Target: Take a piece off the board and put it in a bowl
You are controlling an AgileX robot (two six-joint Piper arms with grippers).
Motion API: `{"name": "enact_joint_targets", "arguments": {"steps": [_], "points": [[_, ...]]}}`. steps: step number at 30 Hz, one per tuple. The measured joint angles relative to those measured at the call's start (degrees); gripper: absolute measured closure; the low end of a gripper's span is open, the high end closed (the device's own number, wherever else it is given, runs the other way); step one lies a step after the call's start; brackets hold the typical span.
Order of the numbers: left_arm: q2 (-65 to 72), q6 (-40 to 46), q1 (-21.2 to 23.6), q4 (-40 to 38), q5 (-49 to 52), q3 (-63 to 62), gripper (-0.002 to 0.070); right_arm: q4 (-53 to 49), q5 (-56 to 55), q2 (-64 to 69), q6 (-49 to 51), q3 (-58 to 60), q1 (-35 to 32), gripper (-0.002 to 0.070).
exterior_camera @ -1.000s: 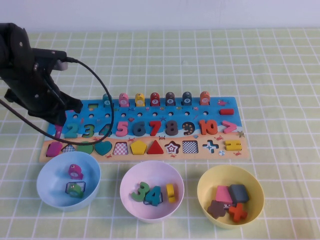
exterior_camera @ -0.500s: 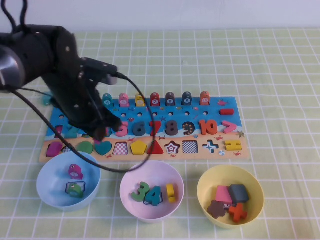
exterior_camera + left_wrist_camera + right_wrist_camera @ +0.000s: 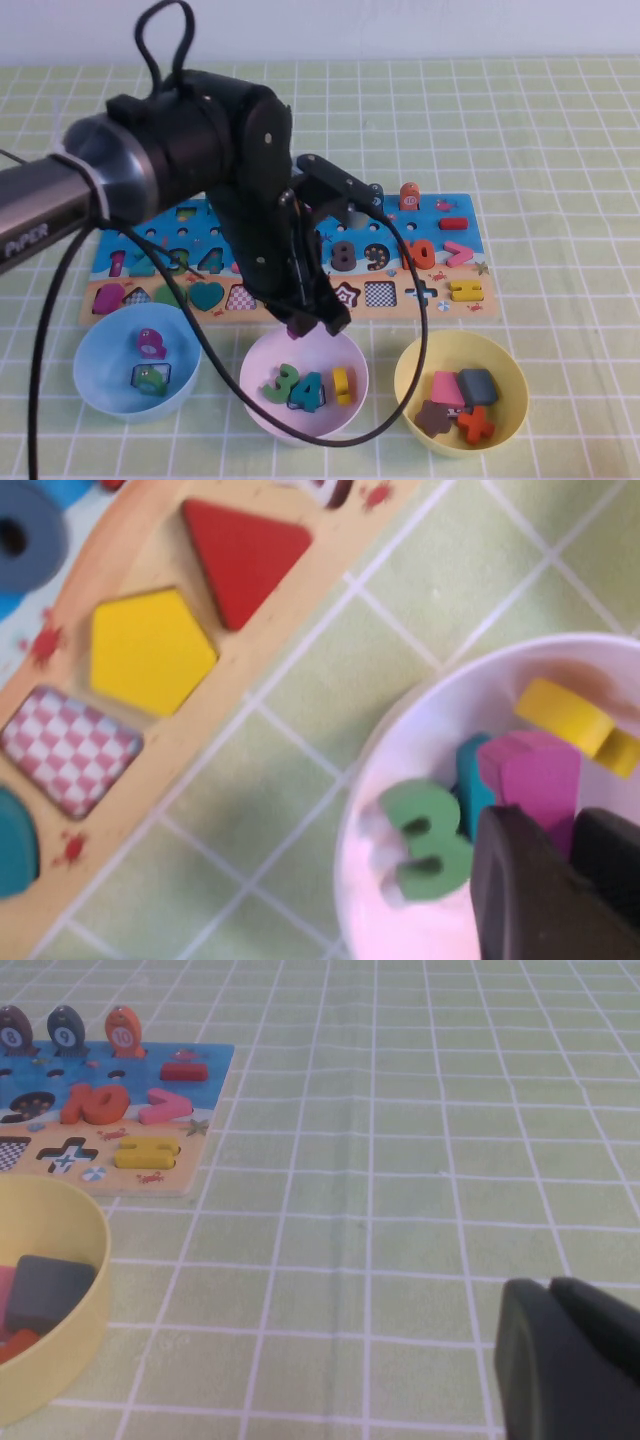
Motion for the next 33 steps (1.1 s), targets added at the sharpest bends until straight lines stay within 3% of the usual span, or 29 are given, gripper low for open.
{"name": "enact_joint_targets", "arguments": {"steps": [16, 18, 23, 26, 30, 33], "points": [[4.9, 1.6, -0.9, 0.0, -3.2, 0.0, 0.0593, 0.0, 0.0, 0.0, 0.0, 0.0, 0.0, 0.0694], [4.9, 1.5, -0.9, 0.0, -3.4, 0.0, 0.0537, 0.0, 0.0, 0.0, 0.0, 0.0, 0.0, 0.0694], [4.6, 1.1, -0.9, 0.0, -3.5, 0.0, 0.0263, 0.0, 0.0, 0.0, 0.0, 0.0, 0.0, 0.0694], [3.2, 0.4, -0.9, 0.6, -4.2, 0.4, 0.0200, 0.0, 0.0, 0.0, 0.0, 0.0, 0.0, 0.0694], [-2.8, -1.3, -0.9, 2.9, -11.4, 6.2, 0.0248, 0.0, 0.0, 0.0, 0.0, 0.0, 0.0, 0.0694], [-10.1, -1.4, -0.9, 3.4, -20.7, 15.6, 0.0415, 0.0, 0.0, 0.0, 0.0, 0.0, 0.0, 0.0694]]}}
